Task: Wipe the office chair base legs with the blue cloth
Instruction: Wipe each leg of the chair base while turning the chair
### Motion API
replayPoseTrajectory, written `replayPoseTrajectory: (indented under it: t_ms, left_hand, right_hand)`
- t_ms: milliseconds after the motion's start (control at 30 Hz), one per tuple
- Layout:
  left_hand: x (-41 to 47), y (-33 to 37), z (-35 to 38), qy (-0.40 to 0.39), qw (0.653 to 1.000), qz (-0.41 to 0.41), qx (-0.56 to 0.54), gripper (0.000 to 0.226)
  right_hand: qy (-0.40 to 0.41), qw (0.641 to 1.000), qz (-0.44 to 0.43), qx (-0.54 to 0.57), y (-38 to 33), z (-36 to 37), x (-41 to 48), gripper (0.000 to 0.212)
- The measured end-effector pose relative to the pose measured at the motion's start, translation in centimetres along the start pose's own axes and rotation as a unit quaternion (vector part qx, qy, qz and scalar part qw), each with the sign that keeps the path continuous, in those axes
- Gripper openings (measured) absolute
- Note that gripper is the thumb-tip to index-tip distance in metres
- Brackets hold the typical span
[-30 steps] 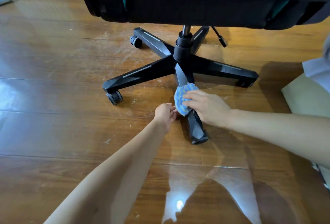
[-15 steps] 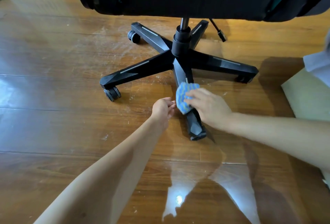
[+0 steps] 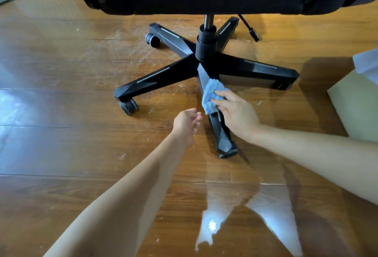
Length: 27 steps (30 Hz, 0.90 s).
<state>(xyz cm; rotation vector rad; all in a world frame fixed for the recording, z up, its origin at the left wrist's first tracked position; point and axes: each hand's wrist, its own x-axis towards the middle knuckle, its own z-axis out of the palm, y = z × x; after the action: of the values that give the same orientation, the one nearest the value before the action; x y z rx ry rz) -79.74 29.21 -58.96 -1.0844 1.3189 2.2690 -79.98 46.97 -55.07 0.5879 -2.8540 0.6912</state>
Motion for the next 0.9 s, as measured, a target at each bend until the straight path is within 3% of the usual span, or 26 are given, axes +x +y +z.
replayPoseTrajectory:
  t_ms: [200, 500, 633, 767, 900]
  left_hand:
    - [1.2, 0.6, 0.0, 0.000, 0.999, 0.027, 0.028, 0.027]
    - [0.4, 0.0, 1.0, -0.055, 0.995, 0.037, 0.070, 0.031]
    - [0.6, 0.3, 0.3, -0.106, 0.986, 0.062, 0.116, 0.036]
    - [1.8, 0.6, 0.6, -0.106, 0.982, 0.079, 0.137, 0.044]
    - [2.1, 0.6, 1.8, -0.103, 0.982, 0.078, 0.136, 0.054]
  right_hand:
    - [-0.054, 0.994, -0.019, 0.096, -0.1, -0.6, -9.7, 0.037]
    - [0.024, 0.990, 0.094, 0.105, 0.3, 1.4, 4.0, 0.030]
    - [0.021, 0.990, 0.065, 0.126, -0.7, 1.0, -1.3, 0.030]
    - [-0.021, 0.989, 0.007, 0.145, -0.5, 0.6, -9.3, 0.030]
    - [-0.027, 0.989, -0.005, 0.147, 0.0, 0.7, -9.1, 0.027]
